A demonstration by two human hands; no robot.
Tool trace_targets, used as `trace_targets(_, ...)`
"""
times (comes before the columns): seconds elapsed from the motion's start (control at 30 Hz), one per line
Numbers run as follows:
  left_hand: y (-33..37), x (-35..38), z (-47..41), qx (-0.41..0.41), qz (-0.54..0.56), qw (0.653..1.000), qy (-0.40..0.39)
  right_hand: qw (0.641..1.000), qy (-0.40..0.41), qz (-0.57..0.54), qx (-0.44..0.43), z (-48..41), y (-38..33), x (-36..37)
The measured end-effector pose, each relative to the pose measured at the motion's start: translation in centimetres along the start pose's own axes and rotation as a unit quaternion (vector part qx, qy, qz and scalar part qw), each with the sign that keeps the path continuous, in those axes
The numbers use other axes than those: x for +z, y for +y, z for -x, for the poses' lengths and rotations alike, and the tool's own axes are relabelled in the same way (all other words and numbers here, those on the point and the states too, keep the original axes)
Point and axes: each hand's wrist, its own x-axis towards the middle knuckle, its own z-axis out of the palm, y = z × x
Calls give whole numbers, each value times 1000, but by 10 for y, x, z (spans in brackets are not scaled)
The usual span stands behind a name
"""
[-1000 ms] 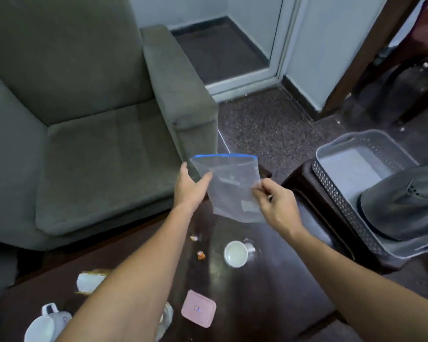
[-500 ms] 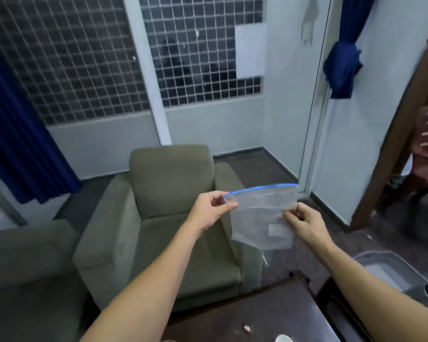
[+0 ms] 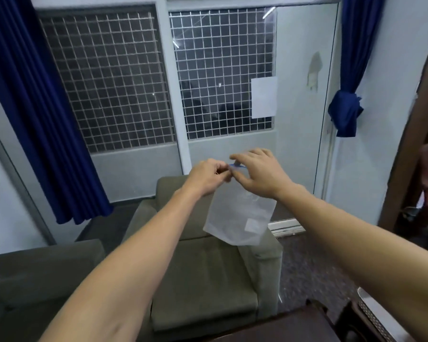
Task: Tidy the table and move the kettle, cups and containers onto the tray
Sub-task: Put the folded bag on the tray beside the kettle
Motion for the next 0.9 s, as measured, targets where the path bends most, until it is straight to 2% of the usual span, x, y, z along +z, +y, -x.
trace_targets(0.1, -4, -11, 4, 9, -26, 999, -20, 996, -45, 67, -39, -20, -17, -10)
trace_targets(0.2, -9, -17, 11, 12, -5, 999, -42, 993, -84, 82, -33, -29, -26, -15)
trace_targets(0.37, -11, -24, 13, 2, 32, 999, 0, 993, -96, -28, 58, -35, -32, -22)
trace_targets(0.47, -6, -24, 14, 9, 17, 999, 39, 993, -96, -17, 71, -36, -31, -25)
trace_targets(0.6, -16, -25, 13, -10, 67, 993, 95, 987, -126, 6, 103, -25, -10, -31)
trace_targets(0.9, -16, 8, 5, -11, 125, 990, 62, 968, -127, 19, 213, 34, 42, -40)
